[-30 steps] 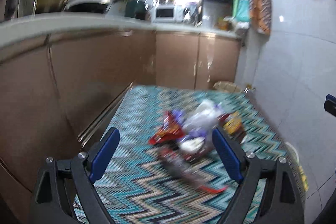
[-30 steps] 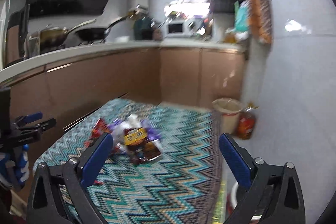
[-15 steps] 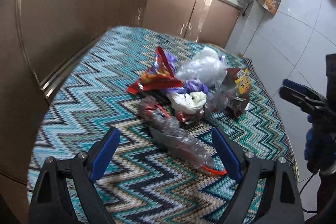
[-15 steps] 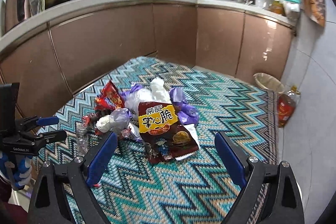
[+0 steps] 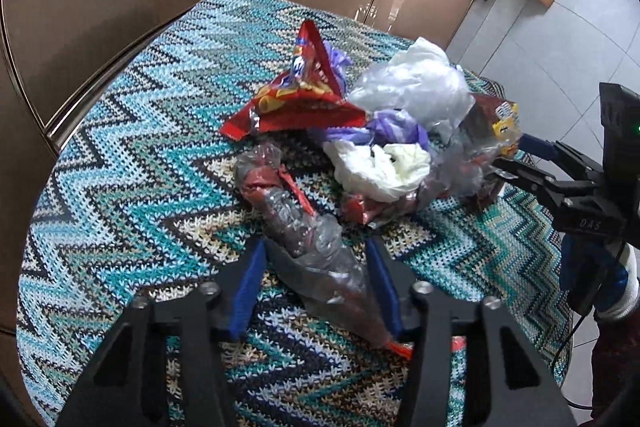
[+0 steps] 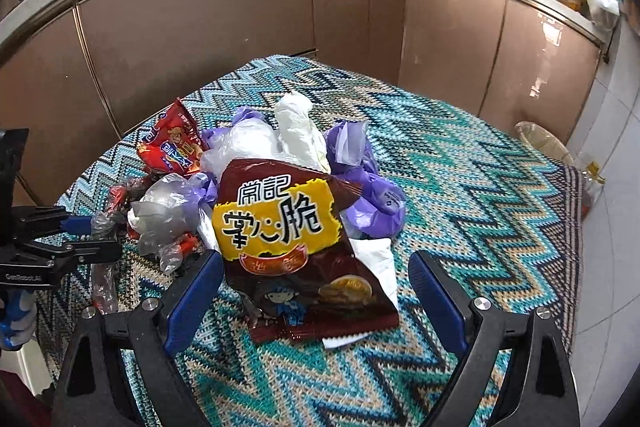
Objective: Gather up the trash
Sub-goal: 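Grasp the clear plastic wrapper with the left gripper while the right grasps the brown chip bag, then carry both items to the white bin and open both grippers over it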
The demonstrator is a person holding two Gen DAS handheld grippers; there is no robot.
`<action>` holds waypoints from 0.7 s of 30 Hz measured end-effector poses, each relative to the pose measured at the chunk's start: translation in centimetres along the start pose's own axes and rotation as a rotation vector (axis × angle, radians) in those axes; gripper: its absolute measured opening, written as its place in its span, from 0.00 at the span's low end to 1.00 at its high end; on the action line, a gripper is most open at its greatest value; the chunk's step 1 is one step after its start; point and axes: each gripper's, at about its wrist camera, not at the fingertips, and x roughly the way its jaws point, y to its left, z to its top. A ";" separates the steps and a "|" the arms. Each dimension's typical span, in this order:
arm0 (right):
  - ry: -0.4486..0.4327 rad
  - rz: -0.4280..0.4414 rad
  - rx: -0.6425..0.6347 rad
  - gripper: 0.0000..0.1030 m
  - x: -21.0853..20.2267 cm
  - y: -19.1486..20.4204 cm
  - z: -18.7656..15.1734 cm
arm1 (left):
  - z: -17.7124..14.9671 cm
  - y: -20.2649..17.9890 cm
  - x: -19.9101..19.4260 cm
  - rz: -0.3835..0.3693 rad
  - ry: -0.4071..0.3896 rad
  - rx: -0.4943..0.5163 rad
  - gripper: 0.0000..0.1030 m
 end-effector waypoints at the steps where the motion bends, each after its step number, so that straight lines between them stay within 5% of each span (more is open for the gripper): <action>1: 0.006 0.011 -0.004 0.65 0.2 -0.1 0.0 | 0.0 0.0 0.1 0.003 0.002 -0.001 0.42; 5: 0.027 0.045 -0.006 0.39 0.3 -0.2 -0.6 | -0.1 -0.3 0.2 0.014 0.000 0.006 0.20; 9: 0.008 0.083 0.026 0.14 -1.0 -0.2 -1.4 | -0.2 -0.5 0.0 0.013 -0.007 -0.008 0.14; 21: -0.148 0.242 0.134 0.13 -9.4 0.1 -3.7 | -1.8 -0.7 -5.3 0.069 -0.093 -0.007 0.11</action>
